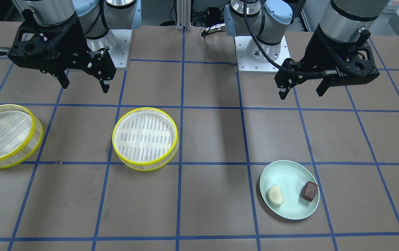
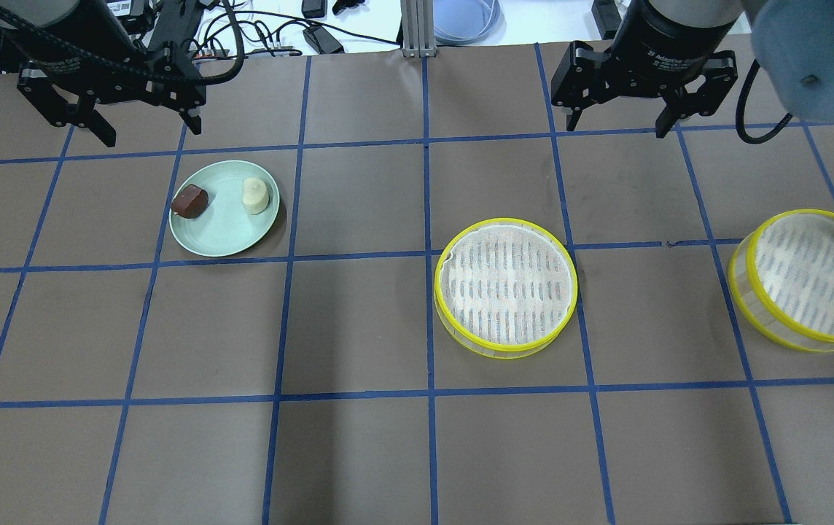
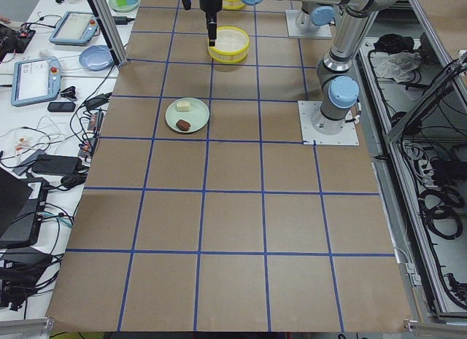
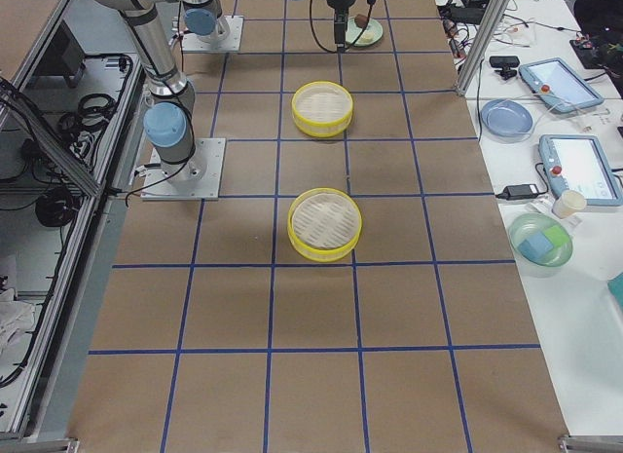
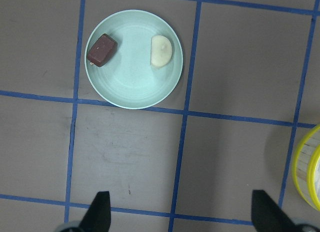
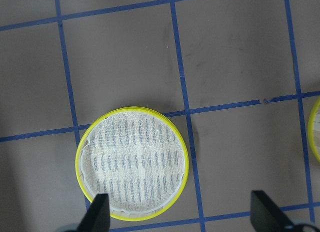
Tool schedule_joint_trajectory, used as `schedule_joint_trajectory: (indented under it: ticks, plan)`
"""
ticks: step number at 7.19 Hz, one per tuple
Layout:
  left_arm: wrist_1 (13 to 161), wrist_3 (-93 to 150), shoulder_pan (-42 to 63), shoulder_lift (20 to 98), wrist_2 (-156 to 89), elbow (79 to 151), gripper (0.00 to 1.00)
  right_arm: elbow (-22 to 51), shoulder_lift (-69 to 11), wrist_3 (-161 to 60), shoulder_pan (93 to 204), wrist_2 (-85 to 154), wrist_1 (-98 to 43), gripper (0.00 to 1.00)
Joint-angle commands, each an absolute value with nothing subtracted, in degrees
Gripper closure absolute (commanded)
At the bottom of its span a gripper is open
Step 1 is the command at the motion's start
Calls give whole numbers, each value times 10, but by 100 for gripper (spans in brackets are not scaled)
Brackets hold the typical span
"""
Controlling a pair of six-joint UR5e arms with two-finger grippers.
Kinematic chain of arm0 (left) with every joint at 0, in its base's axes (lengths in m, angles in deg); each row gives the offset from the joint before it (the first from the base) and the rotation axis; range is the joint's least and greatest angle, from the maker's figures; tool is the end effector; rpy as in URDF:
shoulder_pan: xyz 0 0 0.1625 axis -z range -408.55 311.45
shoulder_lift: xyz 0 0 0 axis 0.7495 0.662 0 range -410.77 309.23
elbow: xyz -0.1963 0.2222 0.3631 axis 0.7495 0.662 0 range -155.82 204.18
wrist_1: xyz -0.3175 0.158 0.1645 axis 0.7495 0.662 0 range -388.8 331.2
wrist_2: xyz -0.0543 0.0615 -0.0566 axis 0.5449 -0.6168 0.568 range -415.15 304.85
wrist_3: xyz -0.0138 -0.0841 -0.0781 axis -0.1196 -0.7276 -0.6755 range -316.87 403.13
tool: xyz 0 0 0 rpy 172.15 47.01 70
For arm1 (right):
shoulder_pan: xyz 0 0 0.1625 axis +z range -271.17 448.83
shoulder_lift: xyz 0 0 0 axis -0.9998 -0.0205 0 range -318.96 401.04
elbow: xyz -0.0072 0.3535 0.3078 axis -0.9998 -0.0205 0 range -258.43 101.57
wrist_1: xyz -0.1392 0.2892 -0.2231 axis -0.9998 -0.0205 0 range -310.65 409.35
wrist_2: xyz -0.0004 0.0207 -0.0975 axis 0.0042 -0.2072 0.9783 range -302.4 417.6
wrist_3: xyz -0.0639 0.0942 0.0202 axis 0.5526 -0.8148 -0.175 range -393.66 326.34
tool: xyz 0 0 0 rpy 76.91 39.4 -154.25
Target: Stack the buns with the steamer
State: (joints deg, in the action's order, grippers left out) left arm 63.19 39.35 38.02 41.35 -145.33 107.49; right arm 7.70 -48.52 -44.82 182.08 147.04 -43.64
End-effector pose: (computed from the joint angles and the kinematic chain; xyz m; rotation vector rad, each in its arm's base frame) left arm -0.1036 -0.4955 0.5492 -0.1973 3.1317 -0.0706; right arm 0.1615 -0.4740 0.5496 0.2137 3.1058 -0.1712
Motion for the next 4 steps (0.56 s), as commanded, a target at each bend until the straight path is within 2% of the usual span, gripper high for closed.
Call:
schedule_joint_trajectory:
  ticks: [1,3,4]
  plan:
    - [630,393,380,413,-1451,1087,0,77,-485,-448,1821,1471,-436,0]
    - [575,441,360,437,-1458,1100,0,77,-484,-448,1821,1472,-436,0]
    - [499,460,332,467,-1452,1136,0,77,-483,-441,1817,1474,-436,0]
